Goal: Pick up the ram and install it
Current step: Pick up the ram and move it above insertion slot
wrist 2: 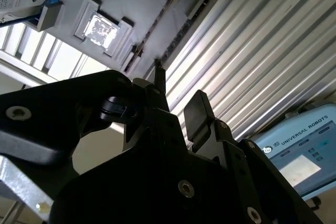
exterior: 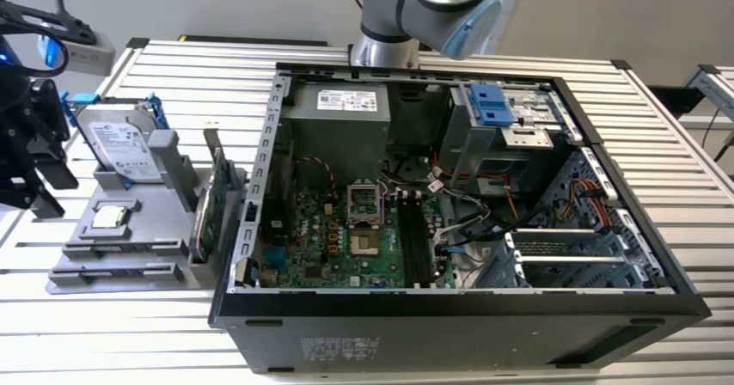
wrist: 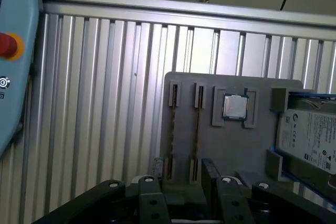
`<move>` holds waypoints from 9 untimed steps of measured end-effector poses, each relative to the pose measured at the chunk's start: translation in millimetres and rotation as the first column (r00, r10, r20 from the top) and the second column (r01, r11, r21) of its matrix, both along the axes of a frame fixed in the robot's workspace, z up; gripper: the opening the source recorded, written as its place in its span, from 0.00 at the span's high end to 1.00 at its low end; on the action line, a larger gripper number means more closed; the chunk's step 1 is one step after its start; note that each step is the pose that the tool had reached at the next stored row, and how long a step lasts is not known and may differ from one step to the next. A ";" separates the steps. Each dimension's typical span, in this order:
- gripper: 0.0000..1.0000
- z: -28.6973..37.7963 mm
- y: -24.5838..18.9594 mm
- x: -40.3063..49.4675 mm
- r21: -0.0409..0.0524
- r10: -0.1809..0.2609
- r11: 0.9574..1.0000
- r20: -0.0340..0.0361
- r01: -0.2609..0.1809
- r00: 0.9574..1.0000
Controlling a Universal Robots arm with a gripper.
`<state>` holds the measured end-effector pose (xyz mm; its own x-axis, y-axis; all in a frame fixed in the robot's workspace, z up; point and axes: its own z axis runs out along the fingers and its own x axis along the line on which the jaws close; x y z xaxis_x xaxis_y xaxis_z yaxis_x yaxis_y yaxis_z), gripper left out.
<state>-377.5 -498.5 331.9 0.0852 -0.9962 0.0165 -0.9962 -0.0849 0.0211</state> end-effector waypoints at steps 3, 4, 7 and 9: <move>0.00 -2.1 0.0 0.0 -0.002 0.000 1.000 0.000 0.000 1.000; 0.00 -2.8 0.0 0.0 -0.003 0.000 1.000 0.000 0.000 1.000; 0.00 -4.8 0.0 0.0 -0.006 0.000 1.000 0.000 0.000 1.000; 0.00 -6.0 0.0 0.0 -0.008 0.000 1.000 0.000 0.000 1.000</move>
